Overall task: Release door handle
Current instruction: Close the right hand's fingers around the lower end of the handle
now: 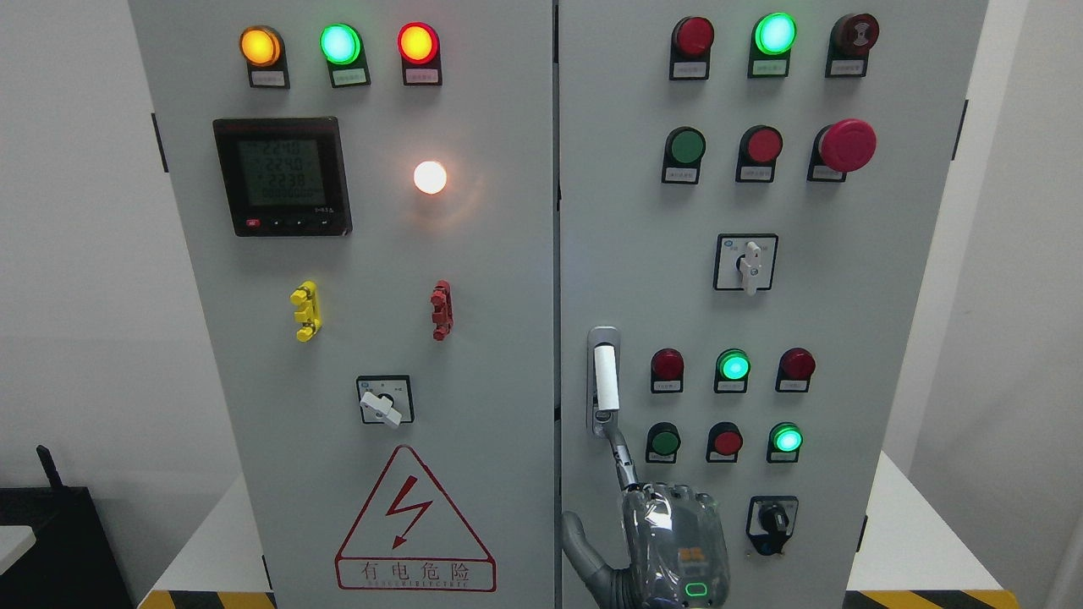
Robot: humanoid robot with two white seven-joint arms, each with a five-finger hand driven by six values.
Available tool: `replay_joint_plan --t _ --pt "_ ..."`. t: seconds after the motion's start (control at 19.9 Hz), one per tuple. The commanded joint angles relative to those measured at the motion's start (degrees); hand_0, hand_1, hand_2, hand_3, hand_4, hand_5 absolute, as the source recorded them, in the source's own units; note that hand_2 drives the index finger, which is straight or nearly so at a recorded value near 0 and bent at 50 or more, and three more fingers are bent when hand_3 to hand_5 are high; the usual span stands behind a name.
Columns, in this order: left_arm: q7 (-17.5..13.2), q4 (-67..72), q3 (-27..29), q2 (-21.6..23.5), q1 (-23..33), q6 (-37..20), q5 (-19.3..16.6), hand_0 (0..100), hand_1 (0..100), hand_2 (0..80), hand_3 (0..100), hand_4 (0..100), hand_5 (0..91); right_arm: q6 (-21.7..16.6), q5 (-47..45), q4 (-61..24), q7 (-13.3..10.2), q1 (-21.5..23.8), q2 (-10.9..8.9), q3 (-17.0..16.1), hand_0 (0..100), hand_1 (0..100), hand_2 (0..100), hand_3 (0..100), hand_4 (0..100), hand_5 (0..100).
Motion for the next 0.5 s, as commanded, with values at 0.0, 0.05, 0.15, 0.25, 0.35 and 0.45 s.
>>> replay_joint_plan --t 0.0,0.05,0.15,0.25,0.35,0.45 --pt "0.0 1.0 0.6 0.0 0.0 0.0 0.0 12 39 0.0 0 0 0.0 -0.3 -0.1 -2.0 -0.3 1.0 -0.10 0.1 37 17 0 100 100 100" --pt "0.0 1.0 0.6 0.0 0.0 0.0 0.0 12 39 0.0 0 0 0.0 -0.4 -0.1 -2.0 -0.3 1.0 -0.10 0.1 37 17 0 100 100 100" --pt "0.0 1.0 0.6 0.0 0.0 0.0 0.0 12 39 0.0 0 0 0.0 -0.4 -0.1 -2.1 -0.4 1.0 -0.10 0.1 37 17 0 100 100 100" --pt "0.0 1.0 0.6 0.0 0.0 0.0 0.0 12 39 0.0 0 0 0.0 -0.4 -0.1 -3.1 -0.4 1.0 -0.27 0.1 37 17 0 100 100 100" --pt "0.0 1.0 0.6 0.0 0.0 0.0 0.0 12 39 0.0 0 0 0.0 -0.5 -0.1 -4.6 -0.4 1.2 -0.45 0.1 37 17 0 100 100 100" --pt "0.0 1.0 0.6 0.0 0.0 0.0 0.0 12 39 0.0 0 0 0.0 -1.2 -0.1 -6.7 -0.6 2.7 -0.54 0.0 37 17 0 100 100 100"
